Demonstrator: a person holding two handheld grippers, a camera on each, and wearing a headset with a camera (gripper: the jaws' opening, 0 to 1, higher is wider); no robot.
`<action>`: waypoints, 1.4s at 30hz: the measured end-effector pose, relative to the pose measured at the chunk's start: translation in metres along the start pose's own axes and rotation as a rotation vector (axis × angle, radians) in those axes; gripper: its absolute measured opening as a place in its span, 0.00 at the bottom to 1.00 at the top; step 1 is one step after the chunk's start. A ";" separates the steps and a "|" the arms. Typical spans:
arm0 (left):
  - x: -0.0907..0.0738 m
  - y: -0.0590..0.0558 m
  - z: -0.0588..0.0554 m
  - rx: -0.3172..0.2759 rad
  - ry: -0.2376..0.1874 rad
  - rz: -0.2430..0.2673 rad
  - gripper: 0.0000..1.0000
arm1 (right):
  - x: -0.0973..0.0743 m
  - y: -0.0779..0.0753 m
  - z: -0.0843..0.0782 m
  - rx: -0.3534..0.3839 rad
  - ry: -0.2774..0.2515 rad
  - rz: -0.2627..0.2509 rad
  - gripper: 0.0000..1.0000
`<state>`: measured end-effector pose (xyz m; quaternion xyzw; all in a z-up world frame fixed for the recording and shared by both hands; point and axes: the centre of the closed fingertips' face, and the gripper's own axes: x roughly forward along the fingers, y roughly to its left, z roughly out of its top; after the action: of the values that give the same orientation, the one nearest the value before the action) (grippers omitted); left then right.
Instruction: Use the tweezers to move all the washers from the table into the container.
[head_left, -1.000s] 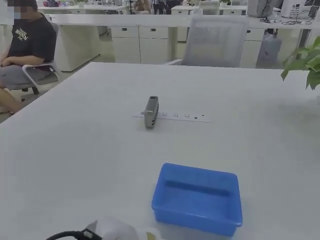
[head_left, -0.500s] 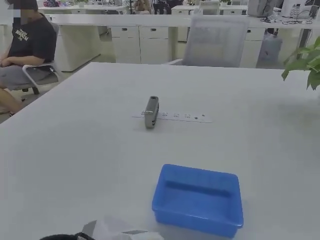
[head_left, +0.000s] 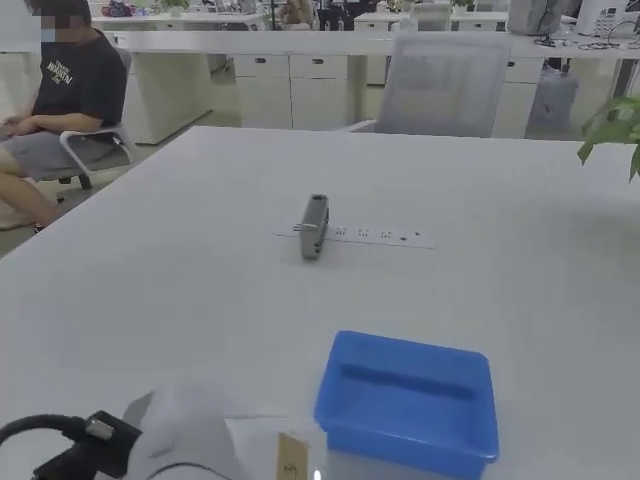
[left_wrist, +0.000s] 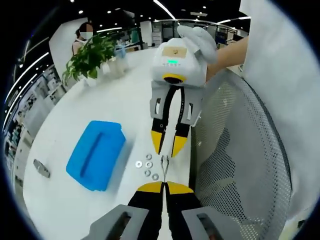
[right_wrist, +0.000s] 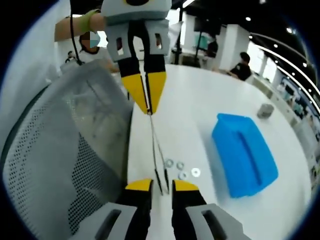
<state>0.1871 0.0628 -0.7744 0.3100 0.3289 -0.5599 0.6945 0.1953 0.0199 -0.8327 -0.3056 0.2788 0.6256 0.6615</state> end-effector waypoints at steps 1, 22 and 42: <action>-0.001 0.000 0.001 0.000 0.000 0.000 0.00 | 0.002 0.002 0.002 -0.006 -0.004 0.011 0.10; -0.017 0.002 0.020 0.036 0.017 0.031 0.00 | 0.023 -0.005 0.025 -0.011 -0.043 0.037 0.07; -0.019 0.012 0.021 0.058 0.041 0.038 0.00 | 0.035 -0.008 0.035 0.053 -0.104 0.058 0.07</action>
<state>0.1986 0.0587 -0.7458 0.3476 0.3208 -0.5494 0.6888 0.2052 0.0688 -0.8351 -0.2472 0.2692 0.6519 0.6644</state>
